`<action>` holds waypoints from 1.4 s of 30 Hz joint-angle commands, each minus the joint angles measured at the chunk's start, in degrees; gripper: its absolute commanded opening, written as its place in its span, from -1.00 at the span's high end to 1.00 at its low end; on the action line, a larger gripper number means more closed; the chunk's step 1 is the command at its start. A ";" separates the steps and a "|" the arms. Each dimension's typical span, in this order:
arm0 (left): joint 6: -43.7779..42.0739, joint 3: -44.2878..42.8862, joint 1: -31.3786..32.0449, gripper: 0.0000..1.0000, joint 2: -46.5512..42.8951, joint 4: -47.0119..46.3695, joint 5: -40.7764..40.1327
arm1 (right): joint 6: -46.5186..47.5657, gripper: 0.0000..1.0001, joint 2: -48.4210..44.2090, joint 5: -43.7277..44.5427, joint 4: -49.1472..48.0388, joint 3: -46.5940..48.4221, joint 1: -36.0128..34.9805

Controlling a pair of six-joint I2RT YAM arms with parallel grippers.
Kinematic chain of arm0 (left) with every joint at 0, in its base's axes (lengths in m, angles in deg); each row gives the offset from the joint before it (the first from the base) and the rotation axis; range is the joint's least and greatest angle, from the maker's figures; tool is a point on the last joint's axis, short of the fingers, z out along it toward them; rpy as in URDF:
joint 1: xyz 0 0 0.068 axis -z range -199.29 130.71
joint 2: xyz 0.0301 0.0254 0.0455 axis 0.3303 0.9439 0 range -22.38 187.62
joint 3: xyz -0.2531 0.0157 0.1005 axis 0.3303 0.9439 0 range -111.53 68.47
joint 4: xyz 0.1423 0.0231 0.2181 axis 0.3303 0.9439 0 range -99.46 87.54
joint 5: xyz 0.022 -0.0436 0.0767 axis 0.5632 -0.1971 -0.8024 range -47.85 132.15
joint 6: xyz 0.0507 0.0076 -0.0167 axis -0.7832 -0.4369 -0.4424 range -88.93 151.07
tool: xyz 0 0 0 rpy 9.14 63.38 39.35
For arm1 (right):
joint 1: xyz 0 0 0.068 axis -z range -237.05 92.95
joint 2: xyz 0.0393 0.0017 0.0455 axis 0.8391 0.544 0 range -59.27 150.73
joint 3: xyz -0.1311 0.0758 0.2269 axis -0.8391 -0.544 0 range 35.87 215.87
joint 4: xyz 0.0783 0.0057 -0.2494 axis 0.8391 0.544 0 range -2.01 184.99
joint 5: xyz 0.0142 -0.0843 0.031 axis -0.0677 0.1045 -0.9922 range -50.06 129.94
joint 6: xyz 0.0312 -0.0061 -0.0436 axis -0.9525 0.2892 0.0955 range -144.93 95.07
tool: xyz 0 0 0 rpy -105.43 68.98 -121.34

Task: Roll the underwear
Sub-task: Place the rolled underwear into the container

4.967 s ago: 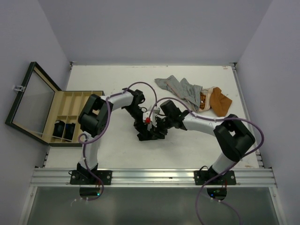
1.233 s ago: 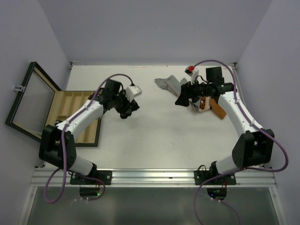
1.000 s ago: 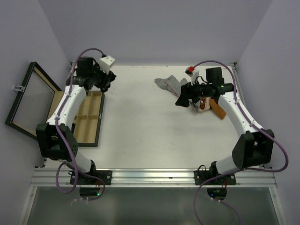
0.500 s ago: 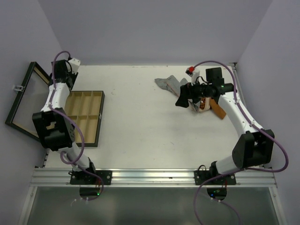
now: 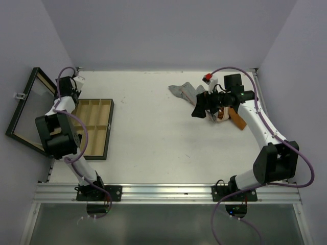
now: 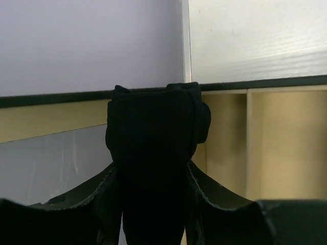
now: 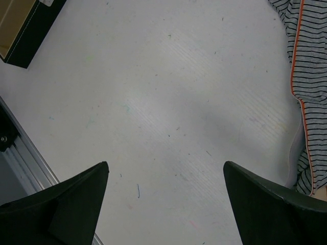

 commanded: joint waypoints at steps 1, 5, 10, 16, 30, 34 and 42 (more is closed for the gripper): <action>-1.88 1.49 -1.84 1.00 1.55 -5.51 -0.77 | -0.75 -0.98 -1.61 0.19 0.59 0.99 0.05; -1.97 2.10 -2.55 1.00 2.61 -5.95 -0.24 | -0.75 -0.97 -1.52 0.10 0.86 0.91 0.05; -1.62 3.68 -2.99 1.00 3.40 -5.68 1.34 | -0.84 -0.98 -1.34 0.19 1.03 0.82 0.05; 0.13 6.15 -3.17 1.00 2.96 -3.76 3.54 | -0.92 -0.97 -1.08 0.19 1.21 0.91 0.05; 3.47 9.84 -0.45 1.00 -0.20 -1.82 4.07 | -1.28 -0.97 0.85 -0.69 1.30 0.73 0.05; 4.44 9.32 0.61 1.00 -0.03 -0.42 4.33 | -1.01 -0.98 0.68 -0.25 1.47 0.64 0.05; 4.79 7.21 -0.79 1.00 2.96 2.48 6.16 | -0.92 -0.98 0.77 -0.16 1.91 0.99 0.05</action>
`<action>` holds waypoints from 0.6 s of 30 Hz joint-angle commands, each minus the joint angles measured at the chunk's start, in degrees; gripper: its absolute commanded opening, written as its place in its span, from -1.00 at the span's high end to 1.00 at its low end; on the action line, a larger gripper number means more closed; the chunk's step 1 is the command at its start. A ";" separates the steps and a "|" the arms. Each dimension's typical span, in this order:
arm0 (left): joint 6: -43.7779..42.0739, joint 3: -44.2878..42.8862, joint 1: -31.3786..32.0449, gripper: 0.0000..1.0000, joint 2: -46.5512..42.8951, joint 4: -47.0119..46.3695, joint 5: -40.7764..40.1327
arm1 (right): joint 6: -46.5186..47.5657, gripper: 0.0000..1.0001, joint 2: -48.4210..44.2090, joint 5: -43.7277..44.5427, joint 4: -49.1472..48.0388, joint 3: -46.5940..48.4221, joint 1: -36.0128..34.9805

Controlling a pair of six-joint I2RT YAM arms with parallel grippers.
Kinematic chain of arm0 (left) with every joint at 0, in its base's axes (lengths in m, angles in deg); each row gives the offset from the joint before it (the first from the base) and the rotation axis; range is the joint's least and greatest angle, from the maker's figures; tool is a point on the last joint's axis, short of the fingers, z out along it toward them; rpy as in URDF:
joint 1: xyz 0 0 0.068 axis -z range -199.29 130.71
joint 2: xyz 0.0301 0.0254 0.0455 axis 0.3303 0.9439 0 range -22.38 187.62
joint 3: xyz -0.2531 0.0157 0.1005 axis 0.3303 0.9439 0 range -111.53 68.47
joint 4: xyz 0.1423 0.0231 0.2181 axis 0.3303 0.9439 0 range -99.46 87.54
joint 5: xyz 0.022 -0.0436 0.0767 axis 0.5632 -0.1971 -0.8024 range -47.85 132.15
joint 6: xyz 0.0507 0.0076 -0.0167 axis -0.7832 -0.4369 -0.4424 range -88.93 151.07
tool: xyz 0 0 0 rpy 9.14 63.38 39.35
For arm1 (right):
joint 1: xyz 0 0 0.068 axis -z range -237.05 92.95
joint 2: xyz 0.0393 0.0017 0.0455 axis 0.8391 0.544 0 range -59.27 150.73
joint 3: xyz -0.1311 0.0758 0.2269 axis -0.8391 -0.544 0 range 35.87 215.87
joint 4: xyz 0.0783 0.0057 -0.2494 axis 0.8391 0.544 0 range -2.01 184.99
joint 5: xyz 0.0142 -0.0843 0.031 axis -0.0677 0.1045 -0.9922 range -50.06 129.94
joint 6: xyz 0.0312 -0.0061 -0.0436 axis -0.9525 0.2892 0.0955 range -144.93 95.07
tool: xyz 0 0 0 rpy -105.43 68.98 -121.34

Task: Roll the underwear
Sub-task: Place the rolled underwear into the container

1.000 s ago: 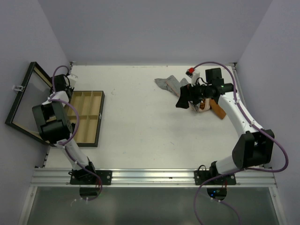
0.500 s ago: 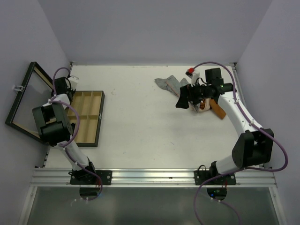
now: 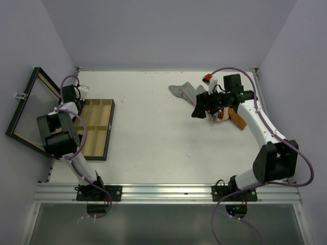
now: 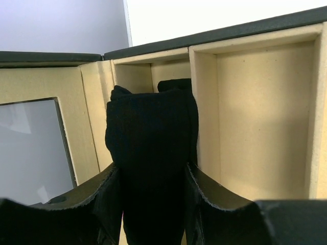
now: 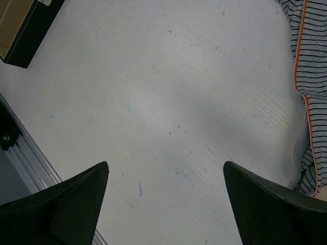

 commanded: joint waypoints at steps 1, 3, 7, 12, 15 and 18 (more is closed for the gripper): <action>2.19 -1.47 -0.90 1.00 2.13 5.66 3.84 | -0.60 -0.97 0.20 -0.29 1.39 1.17 0.05; 2.28 -3.31 -2.13 1.00 2.75 8.28 6.91 | -0.68 -0.97 0.37 -0.38 1.47 1.17 0.05; 1.58 -6.66 -4.42 1.00 3.98 12.78 10.52 | -0.77 -0.98 0.81 -0.47 1.65 1.61 0.05; 0.70 -10.26 -6.44 1.00 6.88 17.87 15.00 | -0.95 -0.98 0.99 -0.56 1.91 2.05 0.05; 0.52 -11.14 -7.41 1.00 8.28 19.20 16.23 | -0.86 -0.97 0.82 -0.30 2.00 1.96 0.05; 0.70 -11.32 -8.29 1.00 9.25 19.99 17.37 | -0.86 -0.97 0.90 -0.38 2.00 1.87 -0.04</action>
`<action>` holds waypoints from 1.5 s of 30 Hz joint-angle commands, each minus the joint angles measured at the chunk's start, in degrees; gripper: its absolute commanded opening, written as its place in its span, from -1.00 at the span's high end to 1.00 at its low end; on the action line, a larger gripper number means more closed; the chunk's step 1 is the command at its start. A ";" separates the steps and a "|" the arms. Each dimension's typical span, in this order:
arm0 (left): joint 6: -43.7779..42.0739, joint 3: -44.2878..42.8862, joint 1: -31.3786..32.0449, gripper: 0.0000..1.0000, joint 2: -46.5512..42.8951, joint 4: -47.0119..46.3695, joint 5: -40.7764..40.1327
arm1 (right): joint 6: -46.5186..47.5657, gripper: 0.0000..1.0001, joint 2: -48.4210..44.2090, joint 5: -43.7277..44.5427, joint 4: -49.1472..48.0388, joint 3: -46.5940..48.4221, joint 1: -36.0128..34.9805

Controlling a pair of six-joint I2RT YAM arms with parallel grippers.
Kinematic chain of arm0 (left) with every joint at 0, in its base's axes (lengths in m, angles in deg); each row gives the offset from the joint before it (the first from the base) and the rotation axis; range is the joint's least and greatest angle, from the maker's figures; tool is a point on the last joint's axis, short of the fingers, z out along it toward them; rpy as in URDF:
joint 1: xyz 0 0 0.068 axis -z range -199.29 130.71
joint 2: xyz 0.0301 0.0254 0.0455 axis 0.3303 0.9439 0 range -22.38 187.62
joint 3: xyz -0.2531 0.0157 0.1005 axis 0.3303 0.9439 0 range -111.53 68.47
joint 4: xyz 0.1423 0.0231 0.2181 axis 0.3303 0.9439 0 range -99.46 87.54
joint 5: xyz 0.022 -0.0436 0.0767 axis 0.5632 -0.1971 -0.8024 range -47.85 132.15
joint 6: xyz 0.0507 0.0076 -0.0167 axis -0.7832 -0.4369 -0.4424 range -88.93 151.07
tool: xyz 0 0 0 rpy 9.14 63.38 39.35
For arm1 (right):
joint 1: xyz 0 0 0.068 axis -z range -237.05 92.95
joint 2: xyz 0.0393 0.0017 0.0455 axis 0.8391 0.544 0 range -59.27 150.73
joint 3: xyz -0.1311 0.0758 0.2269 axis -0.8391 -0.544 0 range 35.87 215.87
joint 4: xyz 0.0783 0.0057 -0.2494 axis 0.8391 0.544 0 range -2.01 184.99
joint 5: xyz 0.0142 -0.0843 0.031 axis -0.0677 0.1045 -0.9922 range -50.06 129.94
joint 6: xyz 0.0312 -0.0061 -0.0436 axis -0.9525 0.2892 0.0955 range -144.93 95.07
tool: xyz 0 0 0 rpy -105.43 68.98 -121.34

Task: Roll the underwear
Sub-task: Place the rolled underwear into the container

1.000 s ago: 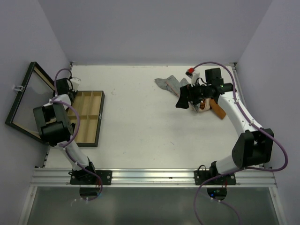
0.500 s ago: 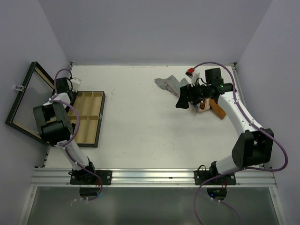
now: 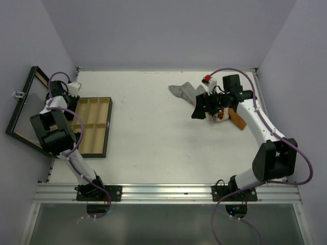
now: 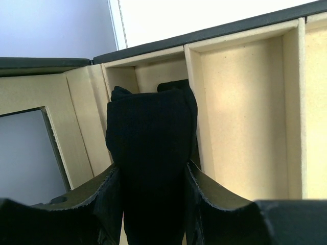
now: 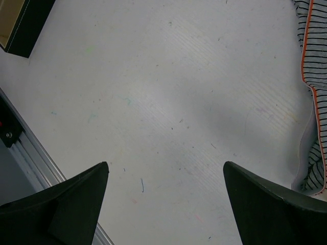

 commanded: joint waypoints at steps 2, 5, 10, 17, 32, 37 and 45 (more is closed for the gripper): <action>0.22 1.03 -2.72 1.00 4.97 6.24 5.05 | -0.90 -0.97 0.09 -0.36 0.69 1.94 0.05; 0.13 2.26 -2.81 1.00 4.09 6.07 6.02 | -0.90 -0.97 0.27 -0.36 0.69 1.94 0.05; 0.40 2.53 -2.72 1.00 1.46 7.21 7.43 | -1.17 -0.98 0.27 -0.62 0.25 1.85 0.05; 0.05 3.14 -2.37 1.00 -0.21 7.21 7.43 | -1.52 -0.97 0.62 -1.15 -0.45 1.50 0.05; 1.63 6.22 2.91 1.00 -4.70 2.46 1.28 | -1.61 -0.97 1.06 -2.21 -0.98 0.45 0.05; 2.07 6.92 3.52 1.00 -5.75 1.32 -0.04 | -1.61 -0.97 1.32 -2.29 -1.07 0.36 0.05; 2.07 7.80 4.75 1.00 -8.38 0.18 -1.71 | -1.87 -0.98 2.03 -2.82 -1.15 0.71 0.05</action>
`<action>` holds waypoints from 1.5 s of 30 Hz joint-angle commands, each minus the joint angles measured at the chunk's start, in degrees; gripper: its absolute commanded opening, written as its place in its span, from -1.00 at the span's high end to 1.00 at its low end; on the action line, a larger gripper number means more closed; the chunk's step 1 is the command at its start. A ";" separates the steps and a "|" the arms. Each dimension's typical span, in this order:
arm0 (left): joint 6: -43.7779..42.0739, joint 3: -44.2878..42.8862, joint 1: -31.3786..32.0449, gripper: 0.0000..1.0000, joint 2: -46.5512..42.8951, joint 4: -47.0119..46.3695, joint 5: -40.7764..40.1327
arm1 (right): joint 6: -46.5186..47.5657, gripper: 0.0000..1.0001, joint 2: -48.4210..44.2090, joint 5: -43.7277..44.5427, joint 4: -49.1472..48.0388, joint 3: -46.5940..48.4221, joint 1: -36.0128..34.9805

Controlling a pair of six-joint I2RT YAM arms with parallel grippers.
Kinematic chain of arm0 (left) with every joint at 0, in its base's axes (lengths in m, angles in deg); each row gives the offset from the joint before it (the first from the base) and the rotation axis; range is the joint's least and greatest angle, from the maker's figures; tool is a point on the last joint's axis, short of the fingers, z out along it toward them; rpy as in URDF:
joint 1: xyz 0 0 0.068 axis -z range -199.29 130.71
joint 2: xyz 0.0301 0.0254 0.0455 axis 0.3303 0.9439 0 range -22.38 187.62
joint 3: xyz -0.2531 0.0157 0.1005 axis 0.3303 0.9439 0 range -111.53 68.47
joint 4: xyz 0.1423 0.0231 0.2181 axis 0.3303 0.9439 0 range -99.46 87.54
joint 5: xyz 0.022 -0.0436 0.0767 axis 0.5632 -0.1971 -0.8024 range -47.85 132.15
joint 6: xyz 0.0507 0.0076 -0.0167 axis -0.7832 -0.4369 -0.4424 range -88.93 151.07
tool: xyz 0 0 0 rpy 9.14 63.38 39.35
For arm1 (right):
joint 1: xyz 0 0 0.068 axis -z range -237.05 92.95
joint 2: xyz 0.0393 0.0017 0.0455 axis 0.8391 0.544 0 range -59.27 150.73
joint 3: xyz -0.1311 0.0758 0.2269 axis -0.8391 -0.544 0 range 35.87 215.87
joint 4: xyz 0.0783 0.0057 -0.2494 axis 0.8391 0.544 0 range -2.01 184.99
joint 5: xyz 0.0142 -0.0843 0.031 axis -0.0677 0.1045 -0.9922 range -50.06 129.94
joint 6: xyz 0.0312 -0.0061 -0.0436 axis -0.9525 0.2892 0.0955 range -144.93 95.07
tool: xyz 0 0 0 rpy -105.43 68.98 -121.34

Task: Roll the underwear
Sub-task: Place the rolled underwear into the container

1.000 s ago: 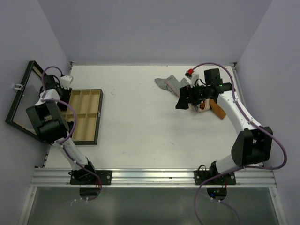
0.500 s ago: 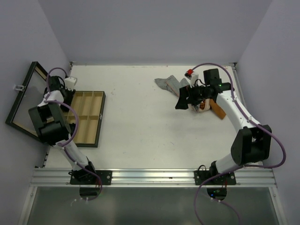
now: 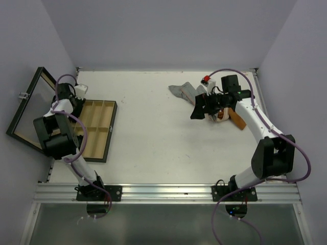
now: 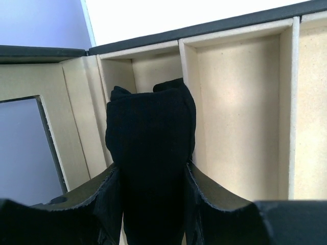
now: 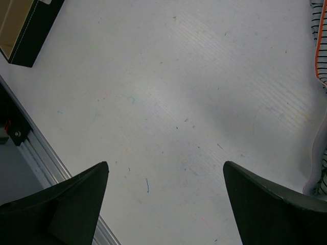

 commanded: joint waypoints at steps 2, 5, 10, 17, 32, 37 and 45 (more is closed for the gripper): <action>1.30 1.42 1.37 1.00 -3.30 1.07 -0.56 | -0.91 -0.97 0.24 -1.53 -1.05 0.62 0.05; 1.56 0.72 1.54 1.00 -2.95 2.21 -0.12 | -0.91 -0.97 0.23 -1.45 -1.13 0.45 0.05; 2.00 -0.34 1.37 1.00 -0.49 4.41 0.67 | -0.82 -0.97 -0.12 -0.92 -1.13 0.36 0.05; 2.62 -3.50 -1.00 1.00 4.16 7.83 3.83 | -0.65 -0.97 -0.03 -0.74 -1.05 0.27 0.05; 2.71 -8.43 -5.05 0.51 10.33 10.92 5.95 | -0.65 -0.97 0.23 -0.65 -0.78 0.71 -0.04; 2.18 -8.51 -5.05 0.10 8.92 10.56 5.51 | -0.82 -0.97 0.23 -0.74 -0.87 0.71 0.05; 1.92 -10.71 -5.14 -0.18 8.30 12.06 5.51 | -1.00 -0.97 0.15 -0.65 -0.78 0.88 0.05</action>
